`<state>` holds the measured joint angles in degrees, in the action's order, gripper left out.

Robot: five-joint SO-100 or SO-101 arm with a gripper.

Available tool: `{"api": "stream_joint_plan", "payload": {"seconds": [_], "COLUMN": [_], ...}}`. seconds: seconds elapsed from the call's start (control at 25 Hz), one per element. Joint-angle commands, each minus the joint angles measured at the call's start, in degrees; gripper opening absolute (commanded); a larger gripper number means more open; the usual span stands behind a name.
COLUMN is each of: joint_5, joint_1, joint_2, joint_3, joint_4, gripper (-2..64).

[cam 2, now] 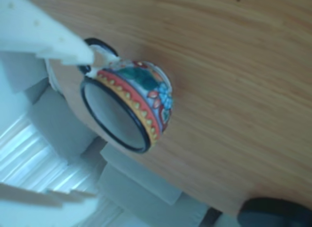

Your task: Grasp a red cap and put it in the cup.

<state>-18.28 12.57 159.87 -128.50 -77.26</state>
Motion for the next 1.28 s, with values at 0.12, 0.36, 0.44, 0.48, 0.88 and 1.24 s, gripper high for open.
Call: {"api": "stream_joint_plan", "payload": {"seconds": [0.12, 0.36, 0.44, 0.48, 0.88, 1.24], "joint_5": [1.1, 4.5, 5.5, 5.6, 5.8, 5.8], "joint_1": [-0.3, -0.5, -2.5, -3.4, -4.1, -4.0], "joint_2": [0.5, 0.5, 0.5, 0.5, 0.5, 0.5], "joint_3": [0.3, -0.1, -1.1, -1.2, -1.0, -1.1], "joint_4": [0.8, 2.3, 4.2, 4.7, 4.5, 4.4], "gripper": [31.6, 31.6, 31.6, 31.6, 31.6, 31.6]}}
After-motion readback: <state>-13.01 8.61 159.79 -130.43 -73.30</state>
